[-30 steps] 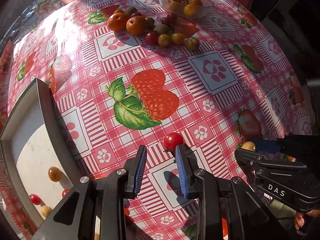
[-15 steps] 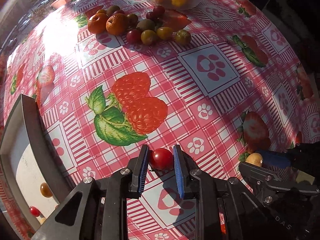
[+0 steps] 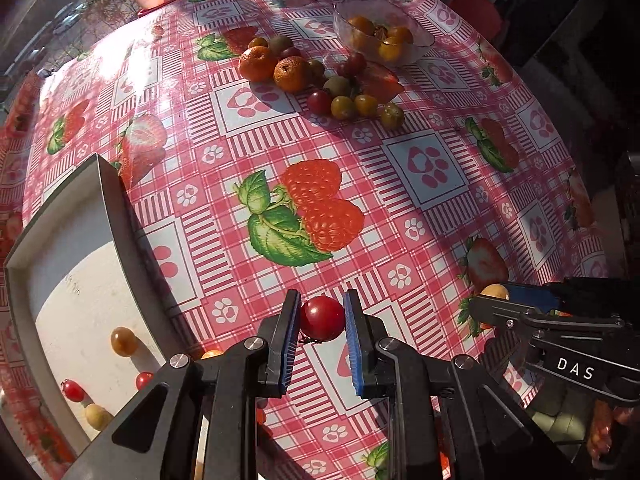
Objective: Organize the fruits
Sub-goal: 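Carry the brown fruit and red tomato over the white tray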
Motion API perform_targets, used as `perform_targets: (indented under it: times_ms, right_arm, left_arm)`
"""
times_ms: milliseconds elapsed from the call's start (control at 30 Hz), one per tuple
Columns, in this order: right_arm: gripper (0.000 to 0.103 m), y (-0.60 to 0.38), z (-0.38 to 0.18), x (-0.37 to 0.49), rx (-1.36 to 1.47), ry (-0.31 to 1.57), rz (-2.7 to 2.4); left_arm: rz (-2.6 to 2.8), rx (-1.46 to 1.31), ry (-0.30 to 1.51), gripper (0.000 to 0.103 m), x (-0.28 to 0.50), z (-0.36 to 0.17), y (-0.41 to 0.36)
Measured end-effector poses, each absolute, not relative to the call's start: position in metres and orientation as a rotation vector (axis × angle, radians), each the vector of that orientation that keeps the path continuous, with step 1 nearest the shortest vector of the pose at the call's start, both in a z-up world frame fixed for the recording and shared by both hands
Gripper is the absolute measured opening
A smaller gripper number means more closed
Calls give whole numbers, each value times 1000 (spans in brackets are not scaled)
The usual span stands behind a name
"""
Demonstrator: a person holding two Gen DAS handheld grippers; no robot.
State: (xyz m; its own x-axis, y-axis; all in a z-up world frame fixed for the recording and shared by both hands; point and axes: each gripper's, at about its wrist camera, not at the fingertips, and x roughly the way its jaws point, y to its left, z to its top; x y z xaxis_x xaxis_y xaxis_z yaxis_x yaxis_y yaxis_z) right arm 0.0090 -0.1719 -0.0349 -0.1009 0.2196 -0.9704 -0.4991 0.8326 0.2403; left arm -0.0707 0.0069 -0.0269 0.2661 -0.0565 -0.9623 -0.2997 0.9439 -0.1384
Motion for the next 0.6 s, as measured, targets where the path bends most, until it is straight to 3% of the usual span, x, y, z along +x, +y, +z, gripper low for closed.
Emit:
perform_targets:
  times_ms: [600]
  right_arm:
    - [29,-58,-1,-29,-336,1494,826]
  left_arm:
    - [439,-475,1209,23,-164,-11,111]
